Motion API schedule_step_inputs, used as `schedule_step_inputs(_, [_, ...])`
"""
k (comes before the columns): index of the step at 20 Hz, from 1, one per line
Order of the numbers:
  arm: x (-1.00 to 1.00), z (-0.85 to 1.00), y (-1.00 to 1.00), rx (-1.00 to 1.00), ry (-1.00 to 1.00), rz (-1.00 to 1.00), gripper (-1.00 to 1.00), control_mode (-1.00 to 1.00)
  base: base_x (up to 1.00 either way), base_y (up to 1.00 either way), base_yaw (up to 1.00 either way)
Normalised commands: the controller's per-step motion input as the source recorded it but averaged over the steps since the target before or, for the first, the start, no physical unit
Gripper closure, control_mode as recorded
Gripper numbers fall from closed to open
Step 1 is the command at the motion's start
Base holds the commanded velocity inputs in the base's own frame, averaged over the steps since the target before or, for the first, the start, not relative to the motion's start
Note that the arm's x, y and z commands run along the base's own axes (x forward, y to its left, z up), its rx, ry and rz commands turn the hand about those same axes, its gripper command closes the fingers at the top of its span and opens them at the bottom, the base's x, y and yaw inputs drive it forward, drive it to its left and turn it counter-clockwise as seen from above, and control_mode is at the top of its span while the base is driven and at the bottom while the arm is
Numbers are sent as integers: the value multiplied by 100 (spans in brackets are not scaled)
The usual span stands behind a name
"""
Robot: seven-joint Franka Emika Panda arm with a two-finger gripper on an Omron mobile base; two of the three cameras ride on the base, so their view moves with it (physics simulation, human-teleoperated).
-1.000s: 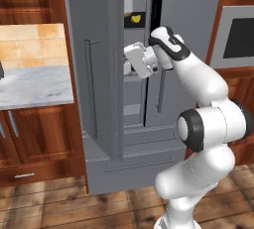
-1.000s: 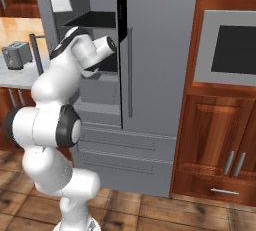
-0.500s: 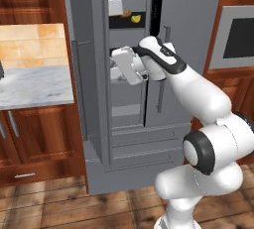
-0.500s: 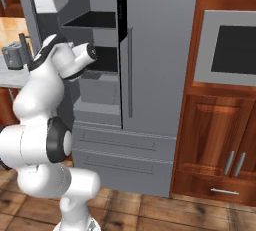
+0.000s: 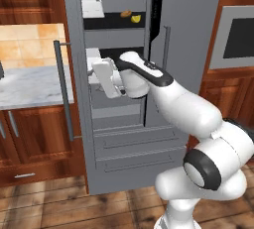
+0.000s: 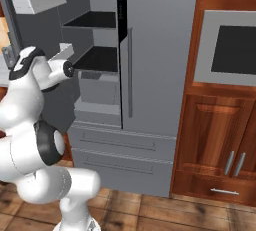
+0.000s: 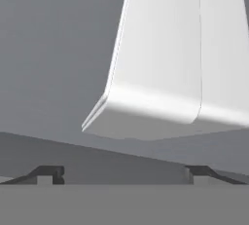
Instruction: Take the lemon wedge from the fridge and place it on the plate with fish on the dining counter.
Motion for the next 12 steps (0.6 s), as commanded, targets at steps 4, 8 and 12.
schedule_step_inputs(4, [-24,15,0,-6,-2,0,-100,-100,0,0,0])
schedule_step_inputs(8, [-97,72,-60,0,0,-14,-100,-100,0,0,0])
schedule_step_inputs(12, [-90,44,-96,-4,1,-11,-100,-100,0,0,0])
